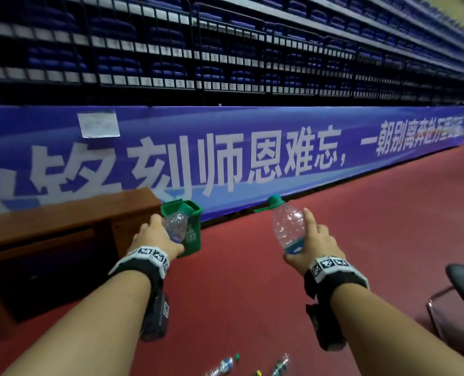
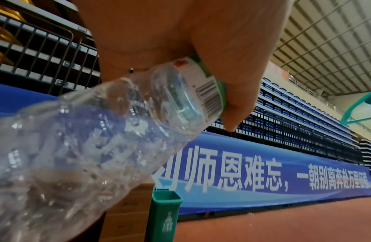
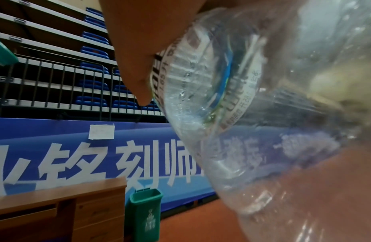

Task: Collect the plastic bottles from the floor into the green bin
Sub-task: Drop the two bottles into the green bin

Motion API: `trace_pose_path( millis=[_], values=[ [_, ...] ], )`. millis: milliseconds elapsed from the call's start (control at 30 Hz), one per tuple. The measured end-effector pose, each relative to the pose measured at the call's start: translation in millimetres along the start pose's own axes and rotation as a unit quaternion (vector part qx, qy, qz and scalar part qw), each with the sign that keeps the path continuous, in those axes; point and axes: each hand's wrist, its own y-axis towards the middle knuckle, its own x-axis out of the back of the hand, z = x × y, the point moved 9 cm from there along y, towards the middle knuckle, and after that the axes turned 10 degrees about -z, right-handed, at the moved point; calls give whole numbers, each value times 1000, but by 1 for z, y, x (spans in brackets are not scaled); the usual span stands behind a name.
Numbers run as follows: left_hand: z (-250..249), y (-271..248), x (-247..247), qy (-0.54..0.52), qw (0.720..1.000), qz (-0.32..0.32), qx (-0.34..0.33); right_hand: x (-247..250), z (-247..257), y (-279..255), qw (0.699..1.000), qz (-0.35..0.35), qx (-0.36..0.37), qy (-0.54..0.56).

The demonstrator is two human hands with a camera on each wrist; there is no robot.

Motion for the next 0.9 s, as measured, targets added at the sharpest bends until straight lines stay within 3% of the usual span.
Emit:
trace_pose_path(
  millis=[133,267,633,900],
  values=[
    [-56,44,-3,-15,999,-39,7,4,-2,75,999,-9,33,3],
    [-76,81,-18,-23,997,-60,35,-16,2,133,998,-4,60,11],
    [20,187,-95,37,986,-60,149,-186,81,236,988,79,134,4],
    [57,380,-170,21,987,-44,156,-315,181,386,988,89,129,12]
  ],
)
